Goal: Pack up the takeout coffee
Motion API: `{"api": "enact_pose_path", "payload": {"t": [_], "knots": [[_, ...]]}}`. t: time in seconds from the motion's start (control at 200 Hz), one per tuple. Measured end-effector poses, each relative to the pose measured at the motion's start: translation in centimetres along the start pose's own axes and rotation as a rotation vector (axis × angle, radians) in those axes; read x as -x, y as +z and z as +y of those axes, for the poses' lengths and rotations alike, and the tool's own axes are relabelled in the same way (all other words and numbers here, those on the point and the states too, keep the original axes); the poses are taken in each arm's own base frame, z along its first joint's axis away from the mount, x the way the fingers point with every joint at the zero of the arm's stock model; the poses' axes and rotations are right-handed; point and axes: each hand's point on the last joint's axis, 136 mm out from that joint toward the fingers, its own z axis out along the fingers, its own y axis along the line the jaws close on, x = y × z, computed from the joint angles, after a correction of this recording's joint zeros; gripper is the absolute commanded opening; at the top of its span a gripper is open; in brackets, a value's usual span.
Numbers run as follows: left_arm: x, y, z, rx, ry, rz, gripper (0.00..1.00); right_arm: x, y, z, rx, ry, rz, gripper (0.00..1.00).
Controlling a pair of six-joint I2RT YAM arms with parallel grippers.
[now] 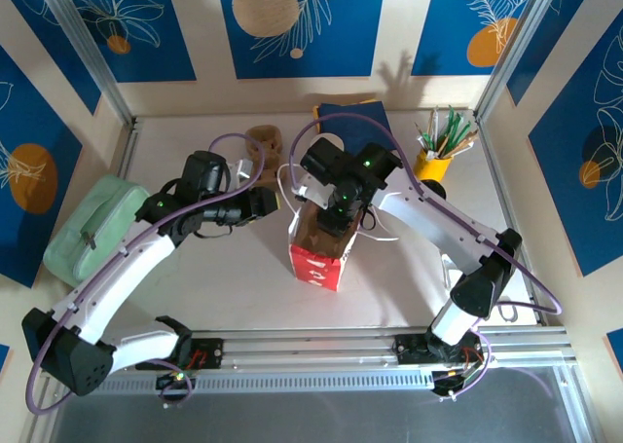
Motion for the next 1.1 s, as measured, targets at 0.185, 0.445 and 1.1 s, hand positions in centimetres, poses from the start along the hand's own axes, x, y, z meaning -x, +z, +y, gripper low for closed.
{"api": "enact_pose_path", "payload": {"t": [0.185,0.445,1.1], "knots": [[-0.1,-0.4,-0.4,-0.016,0.006,-0.003,0.46,0.3,0.9,0.0,0.019,-0.021,-0.011,0.42],[-0.4,-0.3,-0.5,-0.032,0.003,0.012,0.47,0.8,1.6,-0.6,0.051,-0.024,-0.045,0.43],[-2.5,1.8,-4.3,-0.148,0.184,0.120,0.46,0.9,3.8,-1.1,0.102,0.005,-0.074,0.43]]}}
